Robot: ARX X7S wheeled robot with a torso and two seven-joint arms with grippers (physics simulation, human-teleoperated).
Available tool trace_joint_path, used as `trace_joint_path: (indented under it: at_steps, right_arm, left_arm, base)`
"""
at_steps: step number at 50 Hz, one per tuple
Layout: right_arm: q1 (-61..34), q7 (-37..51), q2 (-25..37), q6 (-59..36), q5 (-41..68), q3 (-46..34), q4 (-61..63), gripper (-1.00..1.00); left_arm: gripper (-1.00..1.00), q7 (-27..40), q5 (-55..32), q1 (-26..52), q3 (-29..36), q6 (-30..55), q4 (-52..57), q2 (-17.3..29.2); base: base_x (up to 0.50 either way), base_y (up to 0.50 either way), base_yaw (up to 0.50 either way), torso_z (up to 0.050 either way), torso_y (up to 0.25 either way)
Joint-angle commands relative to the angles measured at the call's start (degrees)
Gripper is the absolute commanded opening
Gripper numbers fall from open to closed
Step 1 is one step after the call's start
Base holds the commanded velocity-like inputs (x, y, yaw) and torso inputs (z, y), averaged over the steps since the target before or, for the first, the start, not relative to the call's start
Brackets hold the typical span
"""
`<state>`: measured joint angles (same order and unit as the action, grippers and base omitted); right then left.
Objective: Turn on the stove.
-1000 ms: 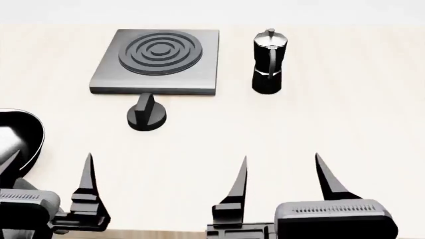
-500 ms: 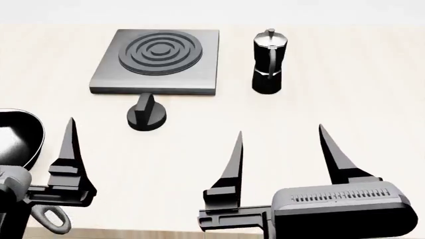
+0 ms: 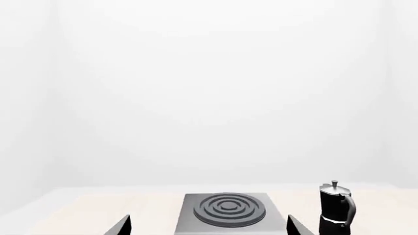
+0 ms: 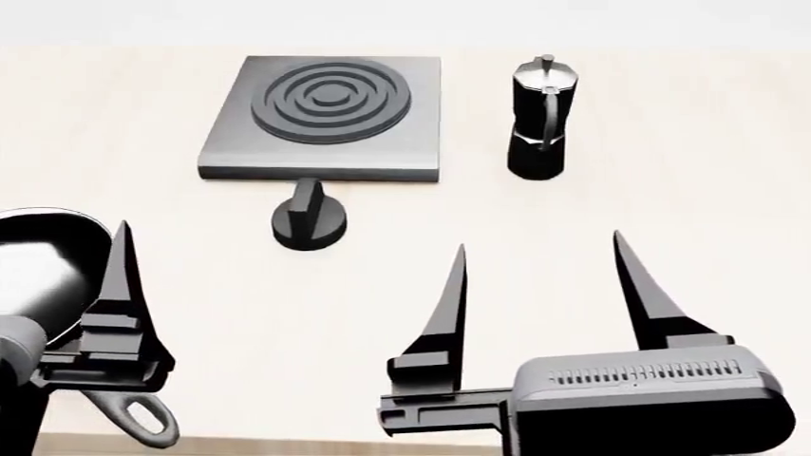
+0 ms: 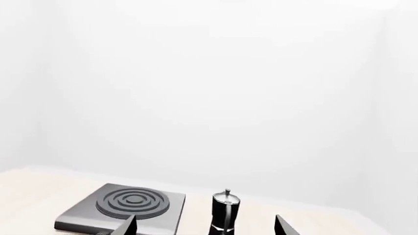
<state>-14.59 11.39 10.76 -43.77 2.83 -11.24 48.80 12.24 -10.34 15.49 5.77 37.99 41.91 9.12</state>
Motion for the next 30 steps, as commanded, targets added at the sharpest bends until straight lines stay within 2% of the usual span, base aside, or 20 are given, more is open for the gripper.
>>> trace_joint_path:
  at_steps: [1, 30]
  right_arm:
    - [-0.21, 0.61, 0.4, -0.2, -0.01, -0.77, -0.29, 1.0]
    - [-0.6, 1.63, 1.27, -0.47, 0.75, -1.64, -0.28, 1.0]
  left_arm:
    - [1.0, 0.83, -0.13, -0.06, -0.12, -0.26, -0.05, 0.53]
    - [1.0, 1.77, -1.4, 0.01, 0.35, -0.76, -0.56, 1.38]
  base:
    - [0.0, 0.18, 0.0, 0.0, 0.0]
    - [0.0, 0.18, 0.0, 0.0, 0.0]
